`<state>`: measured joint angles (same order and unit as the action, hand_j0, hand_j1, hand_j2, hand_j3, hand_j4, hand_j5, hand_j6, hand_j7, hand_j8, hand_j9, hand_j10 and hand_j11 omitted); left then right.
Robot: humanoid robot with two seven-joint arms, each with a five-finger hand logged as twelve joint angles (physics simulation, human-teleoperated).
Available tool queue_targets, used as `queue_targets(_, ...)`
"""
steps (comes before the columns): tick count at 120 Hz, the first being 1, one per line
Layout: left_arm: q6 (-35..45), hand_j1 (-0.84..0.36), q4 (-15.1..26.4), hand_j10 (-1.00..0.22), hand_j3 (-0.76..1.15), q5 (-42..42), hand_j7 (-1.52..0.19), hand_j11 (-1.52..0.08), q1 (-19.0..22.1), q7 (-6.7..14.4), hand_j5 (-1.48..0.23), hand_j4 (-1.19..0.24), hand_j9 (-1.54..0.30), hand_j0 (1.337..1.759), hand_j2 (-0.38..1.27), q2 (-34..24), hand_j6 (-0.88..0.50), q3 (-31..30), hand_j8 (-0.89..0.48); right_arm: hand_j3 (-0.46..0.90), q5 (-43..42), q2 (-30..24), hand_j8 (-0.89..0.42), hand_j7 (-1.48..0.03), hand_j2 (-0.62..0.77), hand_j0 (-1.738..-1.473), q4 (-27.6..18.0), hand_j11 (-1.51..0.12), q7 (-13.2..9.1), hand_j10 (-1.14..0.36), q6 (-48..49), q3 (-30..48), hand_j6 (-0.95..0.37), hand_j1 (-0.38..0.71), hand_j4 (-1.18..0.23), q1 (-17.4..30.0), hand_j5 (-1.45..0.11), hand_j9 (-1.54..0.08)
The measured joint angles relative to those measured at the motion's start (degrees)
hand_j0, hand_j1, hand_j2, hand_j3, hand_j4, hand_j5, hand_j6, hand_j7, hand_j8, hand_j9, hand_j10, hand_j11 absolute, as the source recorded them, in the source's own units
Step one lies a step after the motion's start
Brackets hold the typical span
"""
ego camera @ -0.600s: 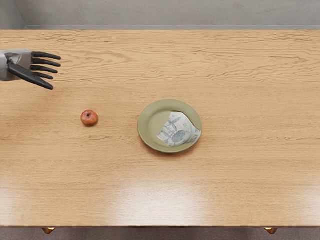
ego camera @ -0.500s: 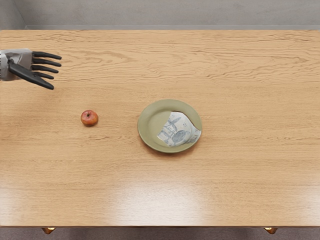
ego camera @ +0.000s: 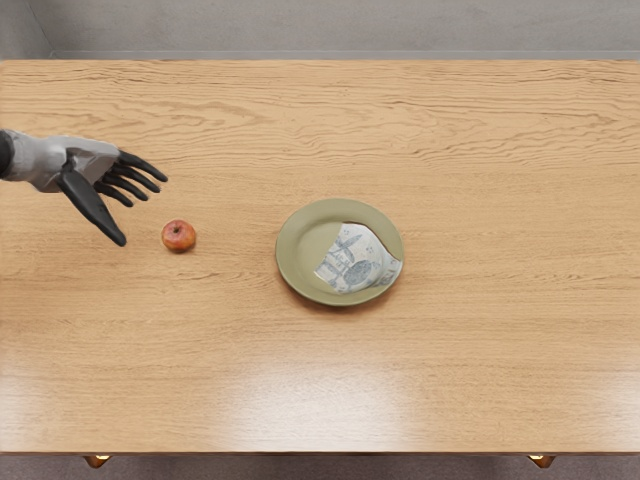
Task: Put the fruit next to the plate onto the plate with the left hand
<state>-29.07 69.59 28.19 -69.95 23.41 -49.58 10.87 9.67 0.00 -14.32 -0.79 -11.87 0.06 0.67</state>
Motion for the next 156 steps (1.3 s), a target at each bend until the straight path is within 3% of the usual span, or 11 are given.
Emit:
queue_targets(17,12.7,0.05,5.88,-0.25,0.0,7.11,-0.32,-0.32,0.38,7.74,-0.32,-0.25,-0.32,1.658,0.05,1.09,-0.25,-0.16,-0.25,0.0,0.0,0.0,-0.04,-0.05,-0.01,-1.658,-0.04,-0.05,0.0,-0.04,0.0,0.02,-0.04,-0.31,-0.04,-0.04,-0.05,-0.05)
queue_targets(35,21.95,0.05,7.52,-0.25,0.0,12.47,-0.33,-0.33,0.25,10.67,-0.33,-0.25,-0.33,1.658,0.05,4.94,-0.25,-0.89,-0.25,0.0,0.0,0.0,-0.04,-0.05,-0.01,-1.658,-0.03,-0.05,0.0,-0.04,0.0,0.03,-0.04,-0.31,-0.04,-0.16,-0.05,-0.05)
queue_targets(44,26.01,0.05,7.87,-0.26,0.0,14.31,-0.33,-0.33,-0.36,11.14,-0.33,-0.26,-0.33,1.658,0.05,6.27,-0.26,-2.35,-0.26,0.0,0.0,0.0,-0.04,-0.05,-0.01,-1.658,-0.02,-0.05,0.0,-0.04,0.0,0.03,-0.04,-0.31,-0.04,-0.33,-0.05,-0.05)
queue_targets(50,27.8,0.05,7.78,-0.26,0.0,14.29,-0.33,-0.33,-4.23,11.31,-0.33,-0.26,-0.33,1.658,0.05,8.15,-0.26,-5.11,-0.26,0.0,0.0,0.0,-0.04,-0.05,-0.01,-1.658,-0.01,-0.05,0.0,-0.04,0.0,0.03,-0.04,-0.31,-0.04,-0.39,-0.05,-0.05)
queue_targets(61,34.18,0.04,7.74,-0.26,0.0,10.02,-0.33,-0.33,-14.96,11.47,-0.33,-0.26,-0.33,1.658,0.05,12.2,-0.26,-16.79,-0.26,0.0,0.02,0.0,-0.04,-0.05,-0.01,-1.658,-0.01,-0.05,0.0,-0.04,0.0,0.03,-0.04,-0.31,-0.04,-0.46,-0.05,-0.05)
queue_targets(70,39.5,0.04,8.48,-0.26,0.0,5.75,-0.34,-0.34,-17.19,11.53,-0.34,-0.26,-0.34,1.658,0.05,14.07,-0.26,-25.03,-0.26,0.0,0.01,0.0,-0.04,-0.05,-0.01,-1.658,-0.01,-0.05,0.0,-0.04,0.0,0.21,-0.04,-0.31,-0.04,-0.53,-0.05,-0.05)
queue_targets(81,43.87,0.04,9.28,-0.26,0.0,1.9,-0.34,-0.34,-17.41,11.56,-0.34,-0.26,-0.34,1.658,0.05,15.13,-0.26,-30.34,-0.26,0.0,0.0,0.0,-0.04,-0.05,-0.01,-1.658,-0.01,-0.05,0.0,-0.04,0.0,0.36,-0.04,-0.31,-0.04,-0.65,-0.05,-0.05)
queue_targets(95,46.39,0.04,9.43,-0.26,0.0,-0.5,-0.33,-0.33,-16.9,11.58,-0.33,-0.26,-0.33,1.658,0.05,16.18,-0.26,-32.9,-0.26,0.0,0.0,0.0,-0.04,-0.05,-0.01,-1.658,-0.01,-0.05,0.0,-0.04,0.0,0.54,-0.04,-0.31,-0.04,-0.72,-0.05,-0.05)
queue_targets(156,49.81,0.04,5.47,-0.26,0.0,-1.78,-0.33,-0.33,-14.82,11.59,-0.33,-0.26,-0.33,1.658,0.05,24.83,-0.26,-33.74,-0.26,0.0,0.0,0.0,-0.04,-0.05,-0.01,-1.658,-0.02,-0.05,0.0,-0.04,0.0,0.81,-0.04,-0.31,-0.04,-0.96,-0.05,-0.05)
